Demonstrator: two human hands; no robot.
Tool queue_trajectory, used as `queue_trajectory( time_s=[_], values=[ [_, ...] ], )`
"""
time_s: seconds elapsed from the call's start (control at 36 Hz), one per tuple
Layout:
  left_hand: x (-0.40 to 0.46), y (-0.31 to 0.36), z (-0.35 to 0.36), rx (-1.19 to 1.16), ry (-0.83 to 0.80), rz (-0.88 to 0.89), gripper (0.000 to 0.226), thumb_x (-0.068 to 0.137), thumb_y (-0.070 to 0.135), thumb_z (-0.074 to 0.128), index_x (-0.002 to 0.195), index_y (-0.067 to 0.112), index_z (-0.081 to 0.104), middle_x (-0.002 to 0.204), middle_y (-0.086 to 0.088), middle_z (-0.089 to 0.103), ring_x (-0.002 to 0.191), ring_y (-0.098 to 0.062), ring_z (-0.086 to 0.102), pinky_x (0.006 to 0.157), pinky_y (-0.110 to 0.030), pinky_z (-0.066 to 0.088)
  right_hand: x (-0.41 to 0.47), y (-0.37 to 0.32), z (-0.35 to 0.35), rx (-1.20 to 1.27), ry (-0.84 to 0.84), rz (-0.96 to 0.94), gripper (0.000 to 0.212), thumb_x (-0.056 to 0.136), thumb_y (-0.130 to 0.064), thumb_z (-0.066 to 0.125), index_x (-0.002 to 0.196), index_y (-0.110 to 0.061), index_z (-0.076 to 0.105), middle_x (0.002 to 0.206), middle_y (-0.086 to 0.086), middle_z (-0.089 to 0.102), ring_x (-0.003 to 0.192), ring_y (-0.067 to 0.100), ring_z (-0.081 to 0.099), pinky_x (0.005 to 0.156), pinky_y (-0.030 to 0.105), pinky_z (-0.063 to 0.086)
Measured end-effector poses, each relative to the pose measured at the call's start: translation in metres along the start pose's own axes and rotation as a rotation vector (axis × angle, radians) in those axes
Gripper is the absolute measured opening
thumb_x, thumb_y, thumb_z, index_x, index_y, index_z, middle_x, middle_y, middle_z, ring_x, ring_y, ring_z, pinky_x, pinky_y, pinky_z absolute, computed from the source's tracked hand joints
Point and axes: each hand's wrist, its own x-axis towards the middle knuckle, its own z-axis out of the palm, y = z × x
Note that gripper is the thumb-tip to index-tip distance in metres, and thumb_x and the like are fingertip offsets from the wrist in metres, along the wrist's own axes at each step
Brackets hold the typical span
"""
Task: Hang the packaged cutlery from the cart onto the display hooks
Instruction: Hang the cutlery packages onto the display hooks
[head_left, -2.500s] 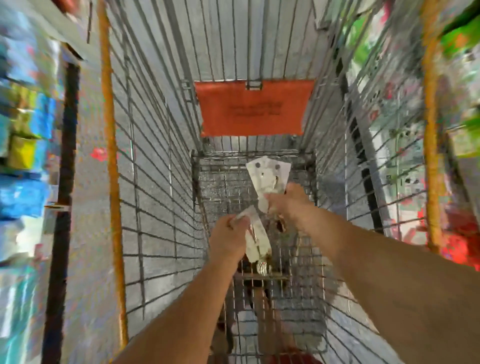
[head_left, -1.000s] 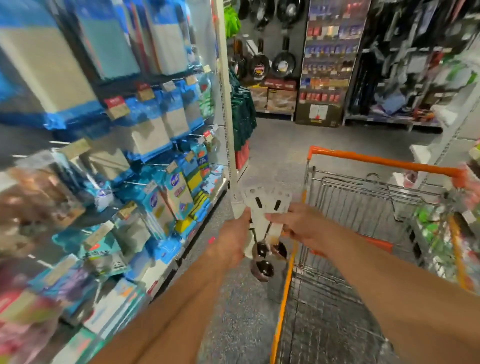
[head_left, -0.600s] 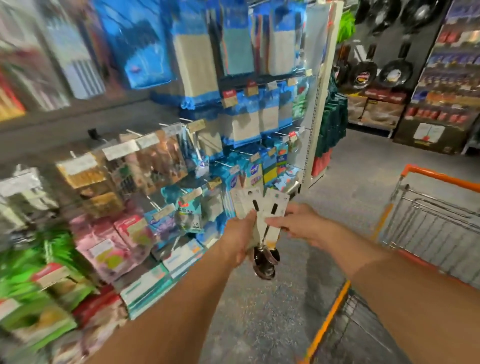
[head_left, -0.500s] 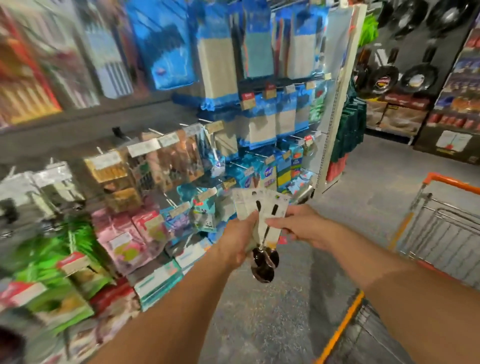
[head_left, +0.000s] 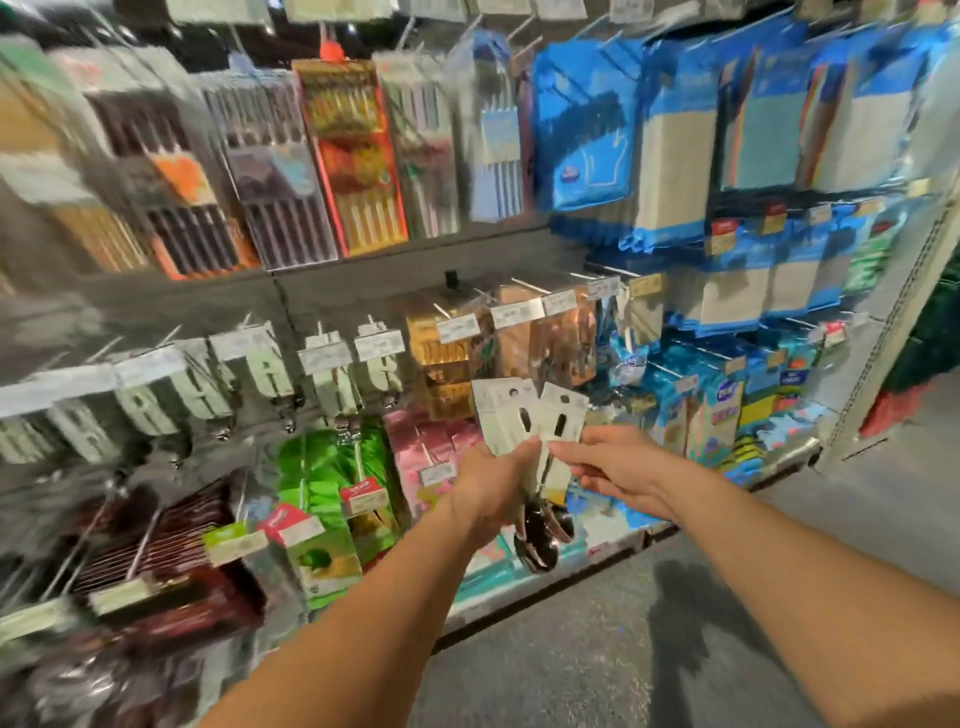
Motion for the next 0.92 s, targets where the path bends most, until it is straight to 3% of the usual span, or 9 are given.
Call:
queue_trajectory(
  time_s=[0.08,0.19,0.25,0.36,0.44,0.53,0.67,0.75,0.92],
  values=[
    [0.006,0.006,-0.045,-0.01,0.043,-0.016,0.023,0.096,0.025,0.063,0.112,0.008,0.067,0.072,-0.003,0.067,0.045,-0.005,0.06,0.042,-0.015,0.044,0.019,-0.004,0.041,-0.069,-0.069,0.006,0.02,0.084,-0.016,0.077,0.093,0.0,0.07,0.071,0.009,0.064,0.068,0.018,0.054,0.062,0.028,0.042],
    [0.016,0.002,-0.096,0.03,0.157,-0.063,0.028,0.098,0.03,0.06,0.113,0.008,0.069,0.062,-0.002,0.063,0.032,-0.004,0.047,0.036,-0.011,0.032,0.038,-0.004,0.087,-0.161,-0.106,-0.006,0.021,0.09,-0.016,0.071,0.07,-0.015,0.066,0.058,0.002,0.062,0.051,0.01,0.051,0.049,0.022,0.034],
    [0.017,0.001,-0.115,0.032,0.184,-0.073,0.034,0.1,0.033,0.057,0.117,0.006,0.069,0.077,-0.011,0.072,0.034,-0.007,0.051,0.036,-0.014,0.034,0.045,-0.005,0.109,-0.169,-0.127,-0.019,0.017,0.09,-0.019,0.071,0.074,-0.015,0.068,0.066,0.004,0.064,0.057,0.012,0.051,0.051,0.024,0.033],
    [0.022,0.0,-0.148,0.06,0.286,-0.056,0.041,0.098,0.039,0.058,0.124,0.009,0.066,0.115,-0.023,0.069,0.099,-0.04,0.069,0.076,-0.038,0.056,0.061,-0.004,0.139,-0.065,-0.189,0.014,0.007,0.094,-0.012,0.064,0.092,-0.009,0.071,0.082,0.007,0.07,0.056,0.007,0.055,0.051,0.021,0.039],
    [0.031,-0.006,-0.172,0.076,0.359,-0.052,0.049,0.09,0.048,0.063,0.117,0.008,0.069,0.108,-0.014,0.075,0.103,-0.036,0.069,0.094,-0.049,0.053,0.075,-0.01,0.152,-0.027,-0.288,0.058,0.009,0.095,-0.015,0.064,0.099,-0.008,0.068,0.089,0.009,0.07,0.058,0.006,0.059,0.056,0.022,0.042],
    [0.041,-0.007,-0.19,0.083,0.395,-0.078,0.066,0.077,0.061,0.066,0.111,0.005,0.066,0.095,-0.014,0.075,0.085,-0.033,0.071,0.079,-0.043,0.058,0.09,-0.018,0.162,-0.009,-0.294,0.05,0.006,0.096,-0.01,0.062,0.099,-0.006,0.064,0.085,0.008,0.065,0.06,0.009,0.06,0.051,0.02,0.048],
    [0.061,-0.001,-0.216,0.153,0.436,-0.077,0.022,0.099,0.033,0.058,0.091,0.012,0.054,0.068,-0.006,0.056,0.039,-0.012,0.042,0.037,-0.015,0.028,0.133,-0.025,0.17,-0.102,-0.155,0.036,0.004,0.094,-0.005,0.063,0.098,-0.005,0.061,0.075,0.013,0.059,0.047,0.01,0.058,0.041,0.019,0.047],
    [0.079,-0.001,-0.23,0.216,0.426,-0.041,0.03,0.098,0.028,0.059,0.072,0.016,0.05,0.059,-0.003,0.048,0.043,-0.013,0.037,0.04,-0.018,0.028,0.168,-0.023,0.172,-0.223,-0.038,0.007,0.004,0.094,-0.004,0.063,0.091,-0.006,0.061,0.066,0.013,0.059,0.037,0.009,0.055,0.033,0.017,0.039],
    [0.117,0.004,-0.244,0.316,0.437,-0.1,0.041,0.093,0.04,0.062,0.065,0.013,0.05,0.058,-0.009,0.051,0.048,-0.017,0.042,0.042,-0.022,0.03,0.239,-0.024,0.182,-0.234,0.027,-0.008,0.005,0.092,-0.008,0.067,0.096,-0.005,0.065,0.076,0.013,0.067,0.064,0.021,0.068,0.046,0.024,0.053]
  ],
)
